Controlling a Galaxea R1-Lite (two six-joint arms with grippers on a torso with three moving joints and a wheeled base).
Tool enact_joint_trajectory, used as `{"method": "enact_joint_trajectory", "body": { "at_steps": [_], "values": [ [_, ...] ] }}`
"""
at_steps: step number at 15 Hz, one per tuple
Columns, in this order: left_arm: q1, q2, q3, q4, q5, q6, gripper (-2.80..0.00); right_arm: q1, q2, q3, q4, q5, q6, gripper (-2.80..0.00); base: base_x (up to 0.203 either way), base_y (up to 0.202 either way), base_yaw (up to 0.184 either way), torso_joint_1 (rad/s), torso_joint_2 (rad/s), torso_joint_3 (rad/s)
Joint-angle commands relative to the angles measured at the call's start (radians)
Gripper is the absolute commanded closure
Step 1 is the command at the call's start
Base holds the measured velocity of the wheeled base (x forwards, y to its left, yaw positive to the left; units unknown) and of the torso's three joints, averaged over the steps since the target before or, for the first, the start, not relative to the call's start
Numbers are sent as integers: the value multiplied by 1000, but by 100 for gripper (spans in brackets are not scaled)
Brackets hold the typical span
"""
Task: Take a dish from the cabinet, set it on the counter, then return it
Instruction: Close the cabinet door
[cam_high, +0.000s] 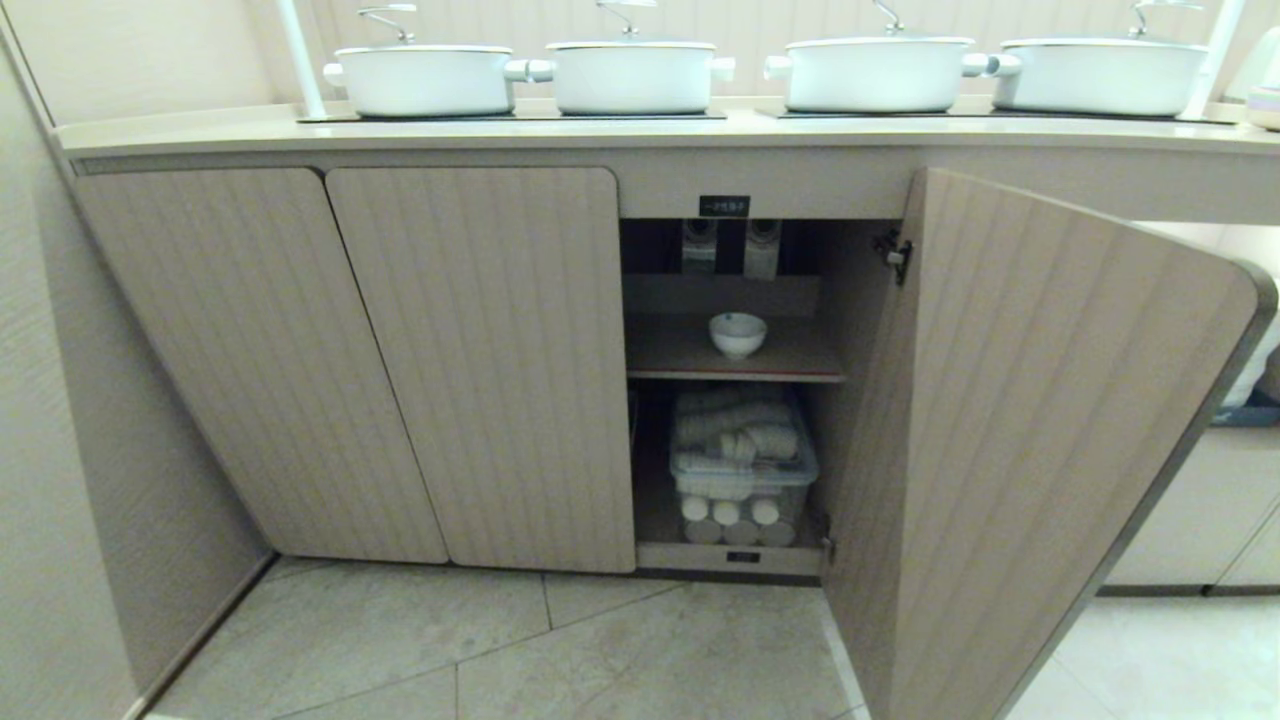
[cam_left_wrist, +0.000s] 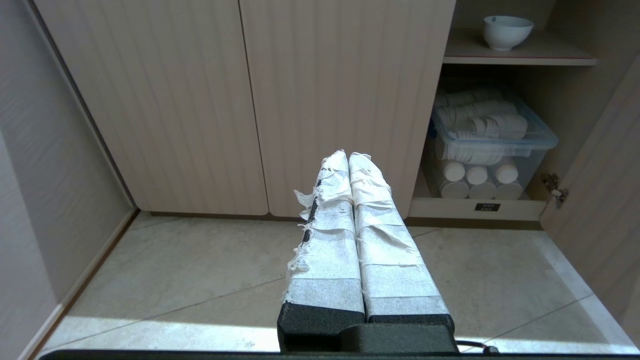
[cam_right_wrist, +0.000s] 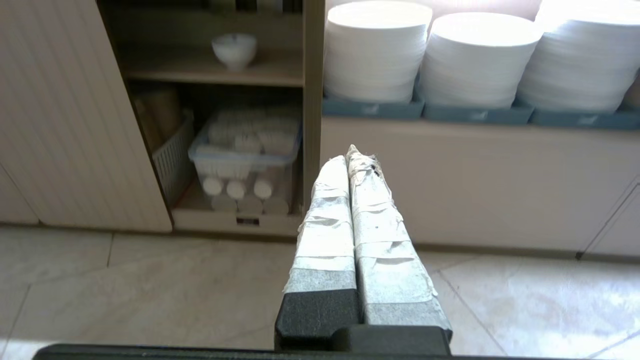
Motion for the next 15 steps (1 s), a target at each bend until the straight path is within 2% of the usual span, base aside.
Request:
{"method": "enact_joint_trajectory", "body": {
  "at_steps": [1, 7, 9, 13, 15],
  "values": [
    [1, 0, 0, -1, 0, 0, 0, 0, 31, -43, 12, -2, 0, 0, 0, 0, 0, 0, 0, 0],
    [0, 0, 0, -1, 0, 0, 0, -9, 287, -212, 6, -127, 42, 0, 0, 0, 0, 0, 0, 0],
    [0, 0, 0, -1, 0, 0, 0, -57, 363, -267, 6, -164, 47, 0, 0, 0, 0, 0, 0, 0],
    [0, 0, -1, -1, 0, -1, 0, -167, 538, -374, -5, -171, 93, 0, 0, 0, 0, 0, 0, 0],
    [0, 0, 0, -1, 0, -1, 0, -184, 630, -416, -53, -170, 116, 0, 0, 0, 0, 0, 0, 0]
  ]
}}
